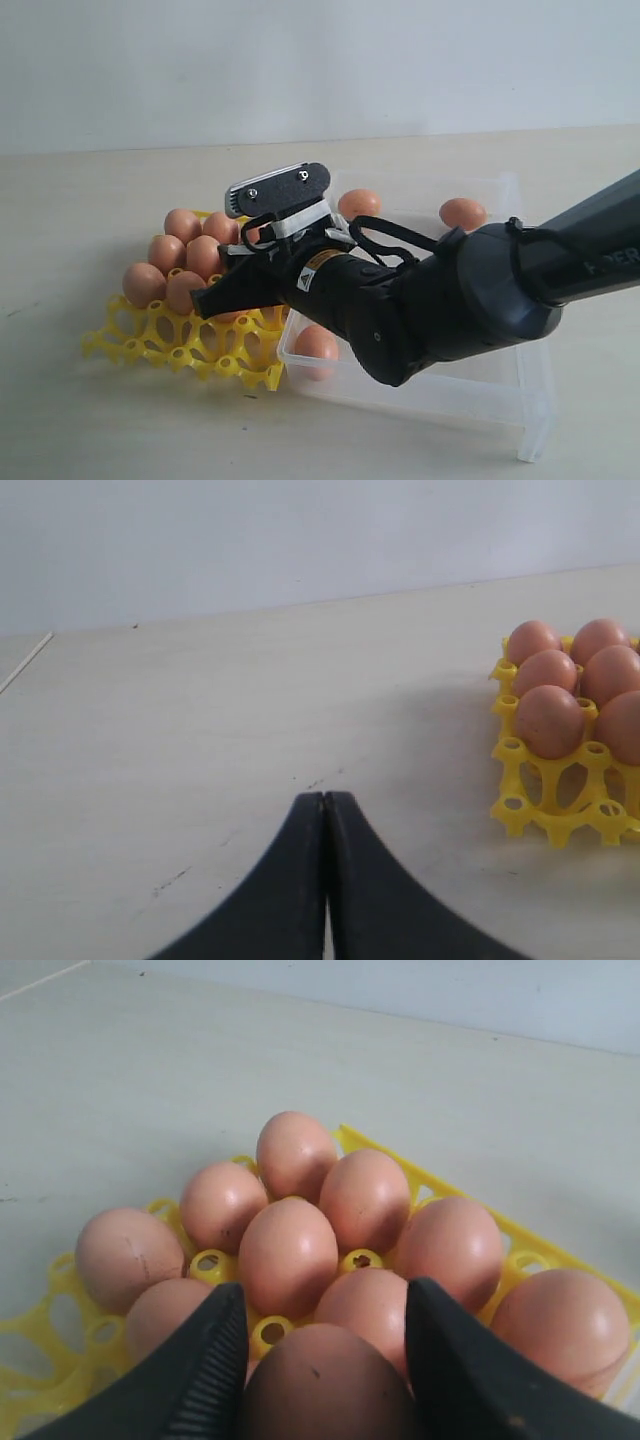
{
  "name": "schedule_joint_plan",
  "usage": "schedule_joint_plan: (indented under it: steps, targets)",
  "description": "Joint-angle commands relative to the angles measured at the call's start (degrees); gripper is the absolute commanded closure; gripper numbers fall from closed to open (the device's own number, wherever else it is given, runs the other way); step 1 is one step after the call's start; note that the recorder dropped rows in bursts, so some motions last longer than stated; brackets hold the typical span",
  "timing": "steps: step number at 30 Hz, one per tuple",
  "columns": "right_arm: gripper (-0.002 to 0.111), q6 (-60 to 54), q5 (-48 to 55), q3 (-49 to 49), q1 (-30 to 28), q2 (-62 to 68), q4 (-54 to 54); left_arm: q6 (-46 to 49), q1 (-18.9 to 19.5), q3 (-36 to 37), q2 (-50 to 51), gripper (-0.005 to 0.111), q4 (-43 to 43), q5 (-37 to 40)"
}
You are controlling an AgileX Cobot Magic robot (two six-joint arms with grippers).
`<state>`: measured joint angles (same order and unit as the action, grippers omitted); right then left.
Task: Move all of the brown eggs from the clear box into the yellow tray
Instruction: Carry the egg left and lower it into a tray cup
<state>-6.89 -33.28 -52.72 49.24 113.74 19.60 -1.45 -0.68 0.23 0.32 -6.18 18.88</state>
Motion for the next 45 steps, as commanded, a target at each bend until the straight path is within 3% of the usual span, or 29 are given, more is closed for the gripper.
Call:
schedule_joint_plan:
  steps: [1, 10, 18, 30, 39, 45]
  targets:
    - [0.108, 0.74, -1.53, -0.38, 0.08, 0.56, -0.07, -0.25, 0.07, -0.23, -0.32, 0.107, 0.38, -0.79]
    - [0.108, 2.54, -2.40, -0.38, 0.08, 1.05, -0.07, -0.25, 0.07, -0.23, -0.32, 0.107, 0.38, -0.79]
    - [0.096, 2.54, -2.41, -0.38, 0.08, 1.05, -0.07, -0.25, 0.07, -0.23, -0.32, 0.107, 0.38, -0.79]
    - [0.094, 2.54, -0.67, -0.38, 0.08, 1.05, -0.07, -0.25, 0.07, -0.23, -0.32, 0.107, 0.38, -0.79]
    - [0.070, 2.54, 0.19, -0.38, 0.08, 1.05, 0.69, -0.25, 0.07, -0.23, -0.32, 0.107, 0.38, -0.79]
    - [0.067, 2.54, 0.33, -0.38, 0.08, 1.05, 1.27, -0.25, 0.07, -0.23, -0.32, 0.107, 0.38, -0.79]
